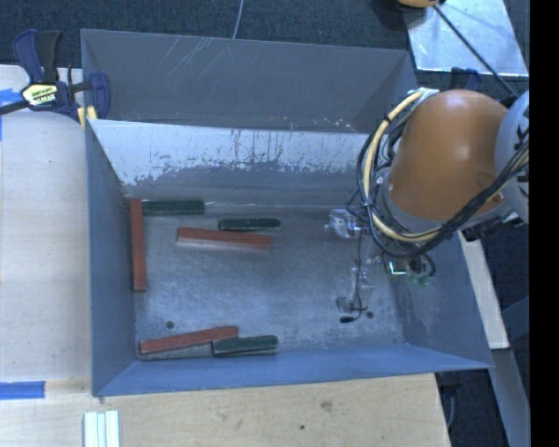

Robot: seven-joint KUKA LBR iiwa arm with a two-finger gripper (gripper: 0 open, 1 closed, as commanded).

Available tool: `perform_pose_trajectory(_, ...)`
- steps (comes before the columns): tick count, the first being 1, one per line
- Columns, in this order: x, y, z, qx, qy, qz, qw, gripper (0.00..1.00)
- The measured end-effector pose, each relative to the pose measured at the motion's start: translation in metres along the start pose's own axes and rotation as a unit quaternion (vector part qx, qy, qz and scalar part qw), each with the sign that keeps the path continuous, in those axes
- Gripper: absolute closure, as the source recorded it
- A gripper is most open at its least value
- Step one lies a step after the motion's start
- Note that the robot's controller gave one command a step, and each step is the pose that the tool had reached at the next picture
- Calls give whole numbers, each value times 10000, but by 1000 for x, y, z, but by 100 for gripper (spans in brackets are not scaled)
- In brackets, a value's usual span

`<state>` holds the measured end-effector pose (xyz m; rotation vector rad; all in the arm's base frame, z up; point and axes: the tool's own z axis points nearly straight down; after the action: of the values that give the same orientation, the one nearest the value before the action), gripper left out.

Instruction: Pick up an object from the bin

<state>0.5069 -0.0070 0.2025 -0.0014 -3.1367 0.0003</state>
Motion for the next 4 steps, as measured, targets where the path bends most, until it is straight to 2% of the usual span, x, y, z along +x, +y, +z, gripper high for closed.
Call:
perform_pose_trajectory(1,-2,0,-4,0,-41,0,10000,0)
perform_pose_trajectory(2,-21,33,51,2,-75,-214,9997,0)
perform_pose_trajectory(3,-23,61,79,-2,-24,325,9995,0)
perform_pose_trajectory(4,-48,76,98,-10,-47,790,9969,0)
